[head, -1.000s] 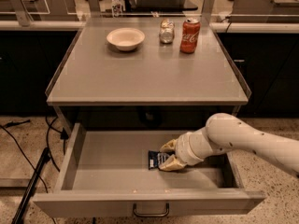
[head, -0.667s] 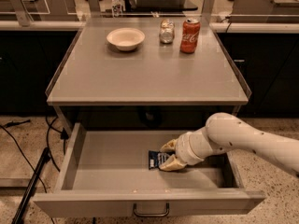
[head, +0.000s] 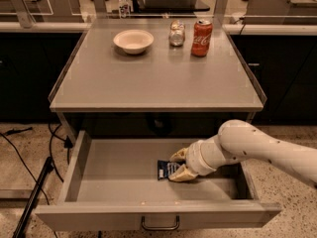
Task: Place rxbar blueberry into top drawer
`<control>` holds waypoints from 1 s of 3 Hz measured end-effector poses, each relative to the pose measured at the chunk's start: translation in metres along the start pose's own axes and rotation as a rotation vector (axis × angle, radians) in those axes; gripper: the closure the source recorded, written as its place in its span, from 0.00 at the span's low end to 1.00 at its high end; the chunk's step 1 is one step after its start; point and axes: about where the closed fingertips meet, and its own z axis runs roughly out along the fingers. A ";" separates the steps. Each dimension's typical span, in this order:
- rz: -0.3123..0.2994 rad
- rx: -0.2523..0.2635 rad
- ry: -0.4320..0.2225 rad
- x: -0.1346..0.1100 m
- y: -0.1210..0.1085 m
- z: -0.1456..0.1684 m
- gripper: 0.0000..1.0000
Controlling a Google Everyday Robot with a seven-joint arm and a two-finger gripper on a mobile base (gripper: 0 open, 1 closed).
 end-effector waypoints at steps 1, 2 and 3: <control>-0.001 0.006 0.030 -0.012 -0.001 -0.006 0.12; -0.001 0.040 0.055 -0.028 0.001 -0.026 0.00; -0.001 0.040 0.055 -0.028 0.001 -0.026 0.00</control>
Offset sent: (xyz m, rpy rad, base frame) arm -0.0128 0.0052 0.0638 -0.0772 -0.0568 -0.0671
